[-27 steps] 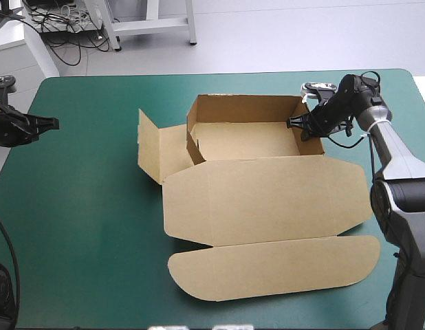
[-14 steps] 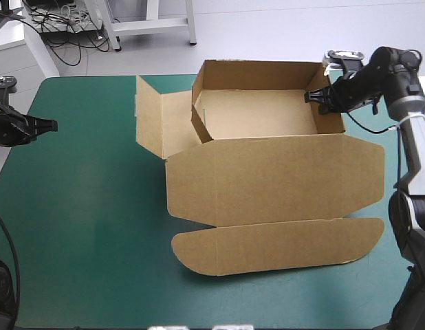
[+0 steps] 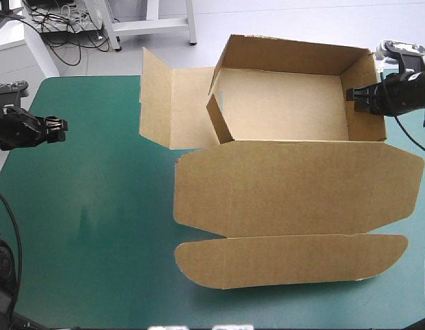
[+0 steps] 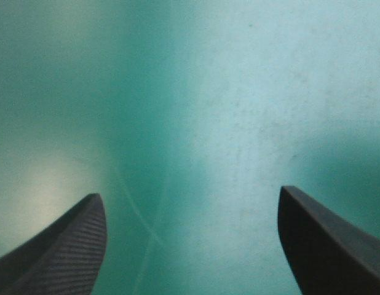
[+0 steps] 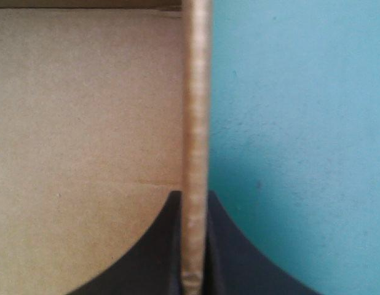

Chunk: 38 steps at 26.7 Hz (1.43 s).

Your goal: Fold the box

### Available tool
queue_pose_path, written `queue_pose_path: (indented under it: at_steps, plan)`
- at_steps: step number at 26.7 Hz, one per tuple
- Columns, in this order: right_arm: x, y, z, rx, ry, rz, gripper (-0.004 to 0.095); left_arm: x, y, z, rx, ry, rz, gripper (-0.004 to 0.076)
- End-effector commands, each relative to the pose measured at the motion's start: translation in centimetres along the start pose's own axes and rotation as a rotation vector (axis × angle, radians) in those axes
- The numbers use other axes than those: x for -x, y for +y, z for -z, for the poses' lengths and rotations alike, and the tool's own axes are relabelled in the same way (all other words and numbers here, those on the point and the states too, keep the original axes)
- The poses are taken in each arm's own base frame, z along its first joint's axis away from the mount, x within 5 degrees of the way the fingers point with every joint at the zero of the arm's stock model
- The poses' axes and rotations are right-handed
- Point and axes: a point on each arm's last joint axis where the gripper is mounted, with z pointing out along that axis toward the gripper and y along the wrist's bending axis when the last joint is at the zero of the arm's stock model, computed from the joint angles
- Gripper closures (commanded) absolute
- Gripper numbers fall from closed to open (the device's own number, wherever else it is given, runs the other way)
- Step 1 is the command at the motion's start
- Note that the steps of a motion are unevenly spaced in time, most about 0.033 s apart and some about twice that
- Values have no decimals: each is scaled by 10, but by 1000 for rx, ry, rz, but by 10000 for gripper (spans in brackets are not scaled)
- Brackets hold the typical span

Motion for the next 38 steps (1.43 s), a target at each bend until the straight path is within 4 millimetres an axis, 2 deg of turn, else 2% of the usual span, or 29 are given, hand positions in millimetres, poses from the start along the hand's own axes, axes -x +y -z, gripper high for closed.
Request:
queue_pose_path:
  at_steps: [1, 6, 10, 15, 22, 25, 28, 33, 38]
  plan:
    - [-5, 21, 28, 147, -86, -15, 928, 11, -18, 17, -161, -121, 60, 169]
    - [-7, 23, 26, 196, -86, -41, 928, 20, -41, 18, -474, -174, 114, 169]
    - [-4, 28, 26, 256, -107, -43, 928, 25, -61, 30, -735, -224, 102, 169]
    - [0, 33, 23, 301, -135, -51, 926, 23, -75, 45, -950, -220, 77, 169]
    - [5, 59, -2, 346, -125, -25, 926, 18, -96, 54, -990, -211, 28, 169]
    - [9, 72, -15, 355, -149, -20, 926, 13, -111, 60, -1007, -198, -13, 169]
    - [9, 77, -26, 326, -136, -24, 926, 10, -118, 66, -1020, -201, -33, 169]
    - [9, 82, -46, 298, -107, -36, 926, 2, -119, 85, -988, -234, -79, 171]
    - [9, 109, -77, 333, -111, -30, 926, -9, -118, 101, -878, -251, -149, 183]
